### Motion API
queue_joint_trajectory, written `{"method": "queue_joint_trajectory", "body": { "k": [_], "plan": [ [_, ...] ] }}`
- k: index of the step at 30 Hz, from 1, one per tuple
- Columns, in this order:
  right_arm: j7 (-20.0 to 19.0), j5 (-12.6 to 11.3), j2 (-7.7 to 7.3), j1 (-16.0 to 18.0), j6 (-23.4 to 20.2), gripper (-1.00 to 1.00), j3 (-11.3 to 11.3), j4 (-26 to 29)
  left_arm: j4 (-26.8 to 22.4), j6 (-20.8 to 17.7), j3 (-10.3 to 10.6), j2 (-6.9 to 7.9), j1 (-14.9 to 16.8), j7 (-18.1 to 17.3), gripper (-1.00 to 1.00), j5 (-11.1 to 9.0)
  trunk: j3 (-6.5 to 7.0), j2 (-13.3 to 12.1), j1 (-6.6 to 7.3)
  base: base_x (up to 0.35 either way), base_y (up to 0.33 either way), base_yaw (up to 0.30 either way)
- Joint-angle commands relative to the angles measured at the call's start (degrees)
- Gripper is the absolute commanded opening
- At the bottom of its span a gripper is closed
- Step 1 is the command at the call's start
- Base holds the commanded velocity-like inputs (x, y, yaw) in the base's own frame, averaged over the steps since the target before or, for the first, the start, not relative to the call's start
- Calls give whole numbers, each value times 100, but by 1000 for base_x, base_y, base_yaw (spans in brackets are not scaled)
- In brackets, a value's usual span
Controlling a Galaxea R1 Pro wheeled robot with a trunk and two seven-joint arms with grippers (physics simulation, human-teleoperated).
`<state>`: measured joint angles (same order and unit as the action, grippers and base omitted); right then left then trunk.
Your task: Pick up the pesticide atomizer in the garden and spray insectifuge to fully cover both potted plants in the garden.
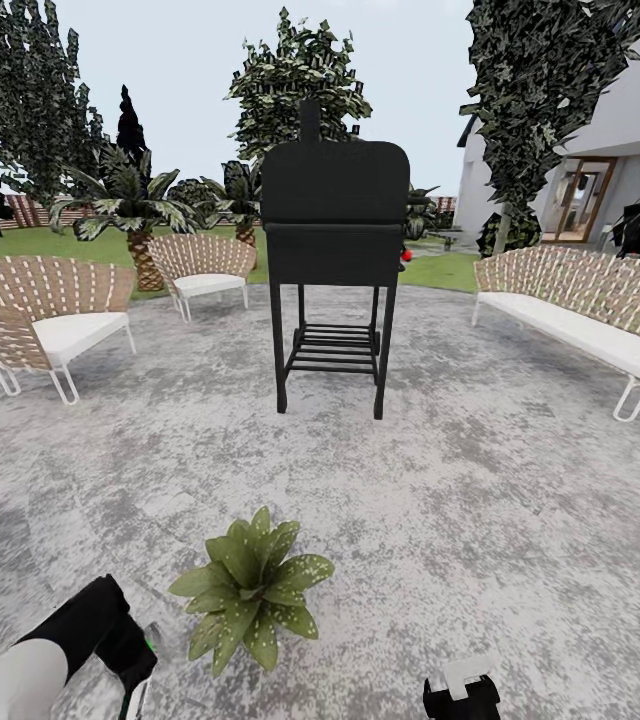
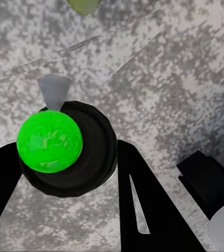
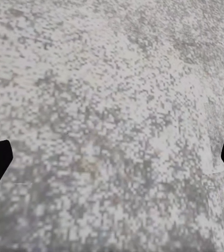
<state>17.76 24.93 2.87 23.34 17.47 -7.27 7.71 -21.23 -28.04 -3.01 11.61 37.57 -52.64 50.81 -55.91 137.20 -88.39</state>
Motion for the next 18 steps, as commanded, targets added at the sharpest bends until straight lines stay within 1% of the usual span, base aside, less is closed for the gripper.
{"method": "queue_joint_trajectory", "body": {
  "k": [1, 3, 4, 5, 7, 9, 13, 15, 16, 17, 18],
  "plan": [
    [17, 60, 3, 4, 16, 100, -47, -6, -11, -52, -18, 41, 66, -84, -100, 32, -6, 2, 1, 0, 0, 0],
    [17, 61, 3, 4, 19, 100, -48, -6, -12, -48, 1, 86, 192, -182, -100, 85, -6, 2, 1, 0, 0, 0],
    [17, 62, 3, 4, 18, 100, -47, -6, -13, -46, 7, 120, 306, -334, -100, 237, -6, 2, 1, 0, 0, 0],
    [17, 63, 3, 4, 19, 100, -47, -6, -13, -47, 7, 134, 353, -440, -100, 334, -6, 2, 1, 0, 0, 0],
    [17, 63, 3, 4, 18, 100, -46, -8, -30, -51, 4, 157, 519, -765, -100, 649, -6, 2, 1, 0, 0, 0],
    [17, 64, 3, 4, 17, 100, -46, -10, -134, -53, 3, 160, 638, -989, -100, 824, -6, 2, 1, 0, 0, 0],
    [14, 64, 7, 4, 11, 100, -46, -15, -195, -54, 8, 145, 781, -1066, -100, 888, -6, 2, 1, 0, 0, 0],
    [10, 64, 4, 4, 11, 100, -46, -15, -197, -49, 14, 138, 869, -1178, -100, 908, -6, 2, 1, 0, 0, 0],
    [6, 64, 3, 4, 11, 100, -46, -15, -219, -49, 61, 125, 891, -1385, -100, 1009, -6, 2, 1, 0, 0, 0],
    [4, 64, 3, 4, 11, 100, -46, -15, -276, -50, 102, 114, 898, -1500, -100, 1094, -6, 2, 1, 0, 0, 0],
    [2, 64, 3, 4, 11, 100, -46, -15, -436, -52, 156, 92, 901, -1690, -100, 1241, -6, 2, 1, 0, 0, 0]
  ]
}}
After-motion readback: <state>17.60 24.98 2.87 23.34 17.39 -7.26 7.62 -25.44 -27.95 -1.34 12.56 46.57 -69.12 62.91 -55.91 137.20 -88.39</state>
